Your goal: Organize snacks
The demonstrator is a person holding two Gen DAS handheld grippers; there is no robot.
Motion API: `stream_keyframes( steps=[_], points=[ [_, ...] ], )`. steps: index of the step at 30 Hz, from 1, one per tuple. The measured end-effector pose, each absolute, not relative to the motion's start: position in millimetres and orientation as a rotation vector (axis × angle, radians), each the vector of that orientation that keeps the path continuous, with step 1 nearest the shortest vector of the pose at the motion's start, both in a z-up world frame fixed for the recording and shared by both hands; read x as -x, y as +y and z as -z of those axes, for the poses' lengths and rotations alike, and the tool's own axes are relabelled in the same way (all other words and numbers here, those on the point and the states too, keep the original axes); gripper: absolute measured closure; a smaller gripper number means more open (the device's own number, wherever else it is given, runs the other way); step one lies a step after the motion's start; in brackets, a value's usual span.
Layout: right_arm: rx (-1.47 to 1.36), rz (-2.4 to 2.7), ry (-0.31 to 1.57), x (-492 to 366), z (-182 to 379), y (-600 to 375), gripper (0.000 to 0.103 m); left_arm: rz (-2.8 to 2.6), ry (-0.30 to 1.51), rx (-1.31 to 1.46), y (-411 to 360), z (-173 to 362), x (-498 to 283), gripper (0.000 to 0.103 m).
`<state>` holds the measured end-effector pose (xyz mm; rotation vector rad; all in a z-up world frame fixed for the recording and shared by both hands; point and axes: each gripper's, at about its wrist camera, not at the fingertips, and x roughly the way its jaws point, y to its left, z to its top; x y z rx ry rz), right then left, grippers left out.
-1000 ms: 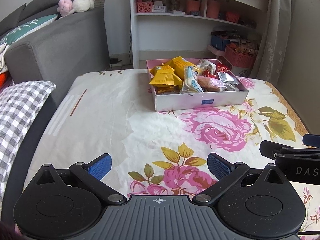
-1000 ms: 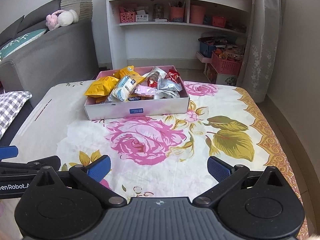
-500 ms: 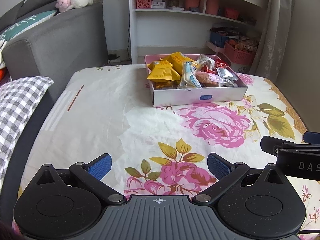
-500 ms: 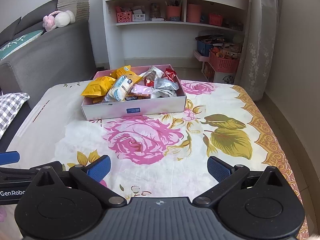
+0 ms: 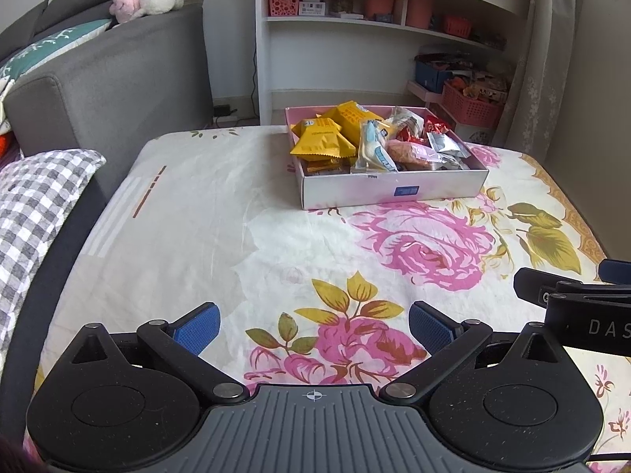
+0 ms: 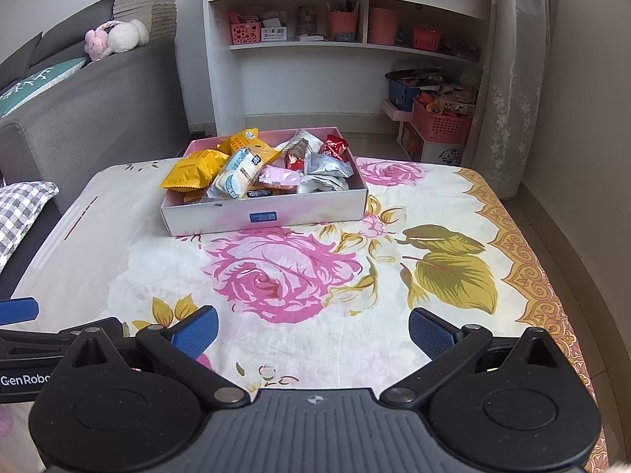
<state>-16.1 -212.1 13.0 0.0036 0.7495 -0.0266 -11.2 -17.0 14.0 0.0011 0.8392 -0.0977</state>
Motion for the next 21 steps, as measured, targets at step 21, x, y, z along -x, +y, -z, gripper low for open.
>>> stream_keyframes(
  steps=[21],
  points=[
    [-0.002, 0.027, 0.750, 16.2, -12.9, -211.8, 0.007, 0.097, 0.849, 0.001, -16.3, -11.6, 11.3, 0.000]
  ],
)
